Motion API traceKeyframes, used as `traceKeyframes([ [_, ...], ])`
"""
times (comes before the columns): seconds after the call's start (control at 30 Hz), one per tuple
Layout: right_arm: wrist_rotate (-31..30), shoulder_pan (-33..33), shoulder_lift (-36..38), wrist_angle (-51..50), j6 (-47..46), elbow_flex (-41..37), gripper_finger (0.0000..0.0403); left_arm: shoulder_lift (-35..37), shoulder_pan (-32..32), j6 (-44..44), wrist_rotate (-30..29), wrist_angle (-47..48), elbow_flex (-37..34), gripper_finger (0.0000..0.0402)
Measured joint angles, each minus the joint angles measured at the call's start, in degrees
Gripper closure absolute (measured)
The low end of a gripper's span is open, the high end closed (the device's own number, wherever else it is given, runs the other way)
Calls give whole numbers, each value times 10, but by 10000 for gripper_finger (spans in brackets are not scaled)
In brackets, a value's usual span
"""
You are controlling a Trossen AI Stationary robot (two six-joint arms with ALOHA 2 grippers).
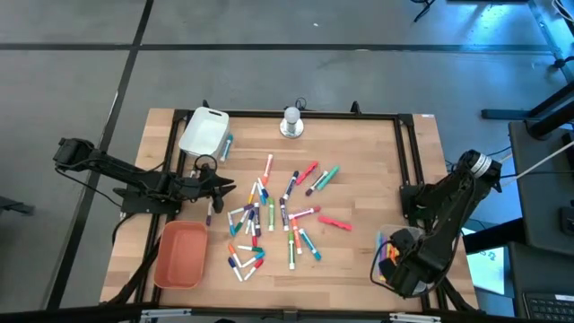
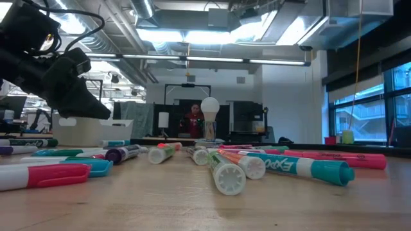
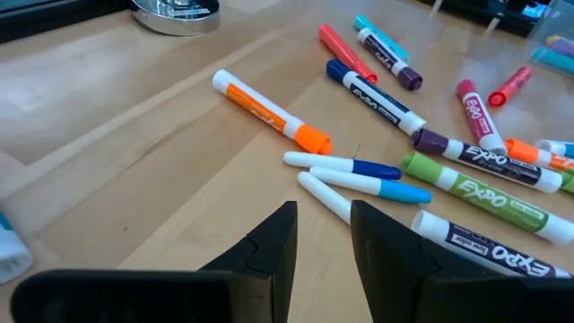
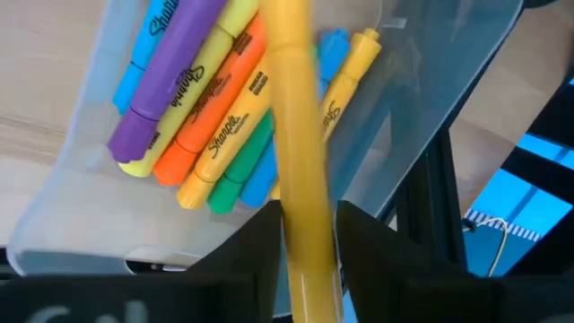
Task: Pick & Place Markers
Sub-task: Put the yellow highlighter pen into the transparent bin, then put the pink highlighter pen into the transparent bin
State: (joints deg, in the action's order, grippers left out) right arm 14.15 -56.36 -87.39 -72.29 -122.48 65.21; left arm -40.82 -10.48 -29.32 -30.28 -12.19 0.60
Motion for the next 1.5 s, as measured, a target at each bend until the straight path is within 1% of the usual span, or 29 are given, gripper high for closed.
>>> traceKeyframes([
  [0.23,0,1,0,4,8,0,221,0,0,0,3,0,0,300],
  [0.33,-1,13,0,3,47,0,200,0,0,0,3,0,0,300],
  [0.4,-27,30,0,5,86,0,192,0,0,0,3,0,0,300],
  [0.5,-92,79,0,27,192,0,186,0,0,-1,1,0,0,300],
  [0.7,-190,194,0,108,497,0,185,0,0,-9,-7,0,0,300],
  [0.77,-220,227,0,129,584,0,185,0,0,-10,-11,0,0,300],
  [0.83,-254,258,-1,142,644,0,185,0,0,-10,-11,0,0,300],
  [0.9,-286,288,-7,148,681,0,185,0,0,-10,-11,0,0,300],
  [0.93,-292,303,-13,146,698,0,185,0,0,-10,-11,0,0,300],
  [1.0,-290,330,-28,146,721,0,185,0,0,-10,-7,1,0,300],
  [1.07,-276,353,-51,151,739,0,185,0,0,-10,1,4,0,300],
  [1.2,-215,379,-107,198,805,0,185,0,0,-10,19,8,0,300],
  [1.27,-182,384,-135,227,839,0,185,0,0,-10,22,10,0,300],
  [1.33,-158,386,-162,235,864,0,185,0,0,-10,22,14,0,300],
  [1.5,-153,387,-214,217,886,5,186,0,0,-10,13,24,0,300],
])
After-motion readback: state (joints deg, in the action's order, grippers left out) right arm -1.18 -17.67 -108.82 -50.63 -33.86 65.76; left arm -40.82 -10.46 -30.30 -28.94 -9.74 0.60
